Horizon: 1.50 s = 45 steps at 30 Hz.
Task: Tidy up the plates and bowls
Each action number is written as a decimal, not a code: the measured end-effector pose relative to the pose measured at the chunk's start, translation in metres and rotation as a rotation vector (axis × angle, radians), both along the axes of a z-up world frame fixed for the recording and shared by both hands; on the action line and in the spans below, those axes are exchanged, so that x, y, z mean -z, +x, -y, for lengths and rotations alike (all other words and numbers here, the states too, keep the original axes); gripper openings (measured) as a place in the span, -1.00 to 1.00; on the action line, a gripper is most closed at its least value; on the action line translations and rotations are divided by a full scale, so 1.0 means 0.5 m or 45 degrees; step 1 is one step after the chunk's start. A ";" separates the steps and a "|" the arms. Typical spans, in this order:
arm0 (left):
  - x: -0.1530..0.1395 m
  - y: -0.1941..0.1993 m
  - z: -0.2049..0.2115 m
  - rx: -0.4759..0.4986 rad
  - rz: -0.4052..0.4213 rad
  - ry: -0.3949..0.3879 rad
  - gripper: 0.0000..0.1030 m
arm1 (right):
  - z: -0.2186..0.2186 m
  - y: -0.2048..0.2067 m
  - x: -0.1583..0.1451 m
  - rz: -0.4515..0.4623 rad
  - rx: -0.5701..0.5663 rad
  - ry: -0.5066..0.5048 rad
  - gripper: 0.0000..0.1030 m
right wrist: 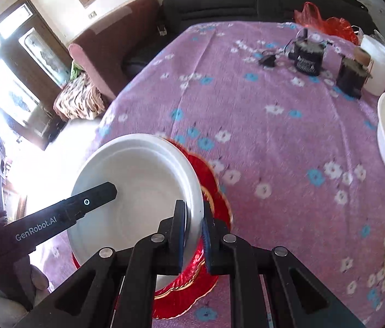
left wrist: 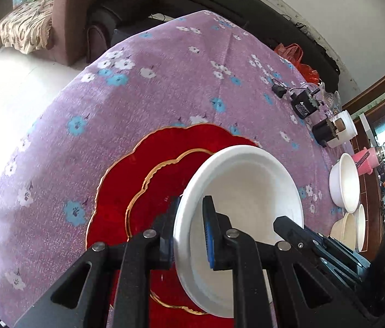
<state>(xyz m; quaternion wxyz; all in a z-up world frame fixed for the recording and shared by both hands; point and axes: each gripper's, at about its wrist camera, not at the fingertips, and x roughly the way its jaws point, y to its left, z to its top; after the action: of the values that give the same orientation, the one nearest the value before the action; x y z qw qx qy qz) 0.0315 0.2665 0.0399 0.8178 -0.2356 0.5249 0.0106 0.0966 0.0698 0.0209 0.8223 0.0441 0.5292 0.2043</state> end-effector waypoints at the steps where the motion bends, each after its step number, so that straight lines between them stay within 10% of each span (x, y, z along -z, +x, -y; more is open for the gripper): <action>1: 0.008 -0.005 -0.004 -0.003 -0.004 0.006 -0.71 | -0.004 -0.003 0.009 -0.009 0.001 -0.001 -0.75; 7: 0.019 -0.016 -0.011 -0.024 0.012 -0.012 -0.39 | -0.021 -0.009 0.037 -0.021 0.012 -0.007 -0.75; 10: 0.007 -0.026 -0.014 -0.031 0.071 -0.037 0.21 | -0.026 -0.013 0.045 -0.010 0.016 0.006 -0.73; 19: -0.028 -0.066 -0.039 -0.091 0.199 -0.136 0.24 | -0.034 -0.045 0.009 0.164 -0.031 -0.001 -0.42; 30: -0.163 -0.203 0.044 -0.103 0.522 0.092 0.53 | 0.030 -0.126 -0.053 0.327 -0.030 0.061 -0.17; 45: -0.185 -0.278 0.298 0.237 0.652 0.253 0.68 | 0.407 -0.267 -0.071 0.443 0.302 0.063 -0.11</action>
<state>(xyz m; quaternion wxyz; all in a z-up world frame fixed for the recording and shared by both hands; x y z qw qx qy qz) -0.1073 0.1173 0.1323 0.9403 -0.1001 0.3170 -0.0730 -0.0368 -0.1337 0.0564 0.9183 0.0903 0.3652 0.1237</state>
